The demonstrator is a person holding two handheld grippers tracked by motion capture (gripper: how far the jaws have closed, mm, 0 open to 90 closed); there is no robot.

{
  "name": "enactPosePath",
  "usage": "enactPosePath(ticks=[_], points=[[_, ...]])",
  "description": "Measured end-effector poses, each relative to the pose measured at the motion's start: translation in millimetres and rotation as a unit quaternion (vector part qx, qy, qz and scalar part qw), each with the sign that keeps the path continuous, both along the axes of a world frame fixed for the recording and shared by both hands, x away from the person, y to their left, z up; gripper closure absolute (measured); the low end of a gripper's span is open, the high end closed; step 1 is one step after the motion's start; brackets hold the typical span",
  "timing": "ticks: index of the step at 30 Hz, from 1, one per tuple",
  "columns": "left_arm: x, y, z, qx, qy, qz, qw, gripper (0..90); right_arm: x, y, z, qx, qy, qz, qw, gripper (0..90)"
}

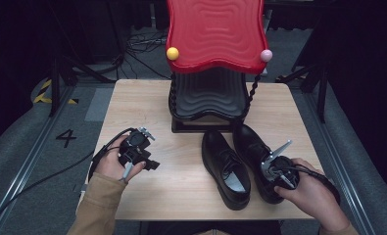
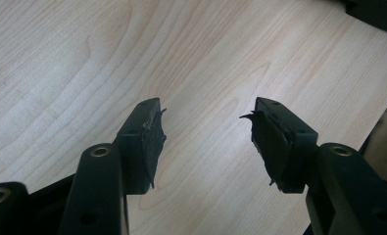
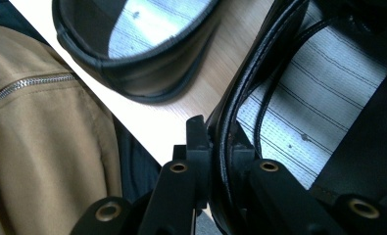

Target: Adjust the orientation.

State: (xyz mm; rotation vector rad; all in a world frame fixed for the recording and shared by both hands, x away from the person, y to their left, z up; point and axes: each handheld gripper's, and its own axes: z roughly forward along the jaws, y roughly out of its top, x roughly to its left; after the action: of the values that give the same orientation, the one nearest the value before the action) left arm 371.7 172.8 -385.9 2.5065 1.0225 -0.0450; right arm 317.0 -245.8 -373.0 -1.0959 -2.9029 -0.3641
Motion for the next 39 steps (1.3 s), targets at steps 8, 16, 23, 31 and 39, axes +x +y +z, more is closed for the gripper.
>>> enactPosePath(ticks=[8, 16, 23, 31, 39], points=[[-6.3, 7.6, -0.2, 0.003, 0.0, 0.011, 0.9999, 45.7, 12.1, 11.8, -13.5, -0.01, 0.007, 0.012, 0.9998, 85.2], [-10.2, 10.5, -1.0, 0.003, 0.0, 0.016, 0.9999, 45.6, 13.7, 22.1, -20.4, -0.024, 0.018, 0.023, 0.9993, 84.0], [-7.8, 9.9, -1.1, 0.004, 0.001, 0.013, 0.9999, 45.5, 19.6, 18.3, -30.5, -0.007, 0.039, 0.008, 0.9992, 78.7], [-3.9, 5.4, -2.1, 0.004, 0.001, 0.006, 1.0, 45.5, 15.5, 2.3, -12.7, 0.039, 0.029, -0.031, 0.9983, 64.0], [-4.5, 3.1, -2.0, 0.005, 0.002, 0.007, 1.0, 45.5, 12.2, -6.5, 4.4, 0.073, -0.001, -0.088, 0.9935, 54.7]])
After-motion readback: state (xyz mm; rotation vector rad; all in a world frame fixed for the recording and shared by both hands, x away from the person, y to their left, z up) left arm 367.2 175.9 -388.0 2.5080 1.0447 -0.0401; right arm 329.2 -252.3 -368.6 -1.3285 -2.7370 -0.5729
